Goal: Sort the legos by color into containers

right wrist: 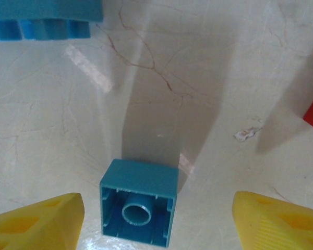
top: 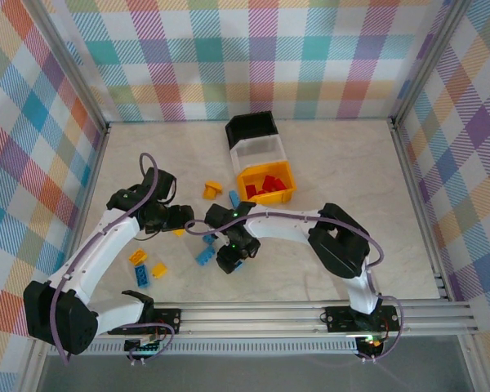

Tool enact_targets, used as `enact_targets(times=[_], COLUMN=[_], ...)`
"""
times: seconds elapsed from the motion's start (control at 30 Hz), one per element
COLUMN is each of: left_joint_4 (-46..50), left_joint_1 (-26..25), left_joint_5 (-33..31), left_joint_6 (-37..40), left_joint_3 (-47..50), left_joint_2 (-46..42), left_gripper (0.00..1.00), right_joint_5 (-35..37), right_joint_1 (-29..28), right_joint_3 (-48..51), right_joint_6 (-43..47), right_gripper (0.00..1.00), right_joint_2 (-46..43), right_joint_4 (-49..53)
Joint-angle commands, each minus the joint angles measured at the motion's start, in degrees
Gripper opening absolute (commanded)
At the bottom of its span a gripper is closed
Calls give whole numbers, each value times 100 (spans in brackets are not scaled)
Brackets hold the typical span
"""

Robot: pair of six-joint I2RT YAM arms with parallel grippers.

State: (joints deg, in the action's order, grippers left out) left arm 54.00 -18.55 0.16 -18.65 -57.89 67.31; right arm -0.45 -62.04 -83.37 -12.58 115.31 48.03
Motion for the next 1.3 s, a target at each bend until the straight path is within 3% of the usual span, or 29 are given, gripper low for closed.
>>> enact_targets(times=[0.0,0.37,0.6,0.77,0.97,1.27], left_joint_4=[49,50,-18,-123,-110,120], left_joint_1=[79,130,138,132,98,-295], left_joint_5=[133,160,158,321,508,658], left_joint_6=[-26,73,149,212,273,354], left_joint_3=[62,115,139,142,57,54], left_joint_2=[12,70,158,306,459,457], left_gripper=[82,83,84,85,85,84], right_joint_5=[115,241,340,60,-145,-67], right_joint_1=[-58,-66,374,1545,2574,3331], right_joint_3=[-98,-28,-124,-1023,-2606,-5084], right_joint_6=[12,-78,-216,-254,-441,-772], right_gripper=[73,38,35,35,36,36], right_joint_2=[145,37,-872,-1238,-313,1731], right_joint_4=[77,90,375,495,450,376])
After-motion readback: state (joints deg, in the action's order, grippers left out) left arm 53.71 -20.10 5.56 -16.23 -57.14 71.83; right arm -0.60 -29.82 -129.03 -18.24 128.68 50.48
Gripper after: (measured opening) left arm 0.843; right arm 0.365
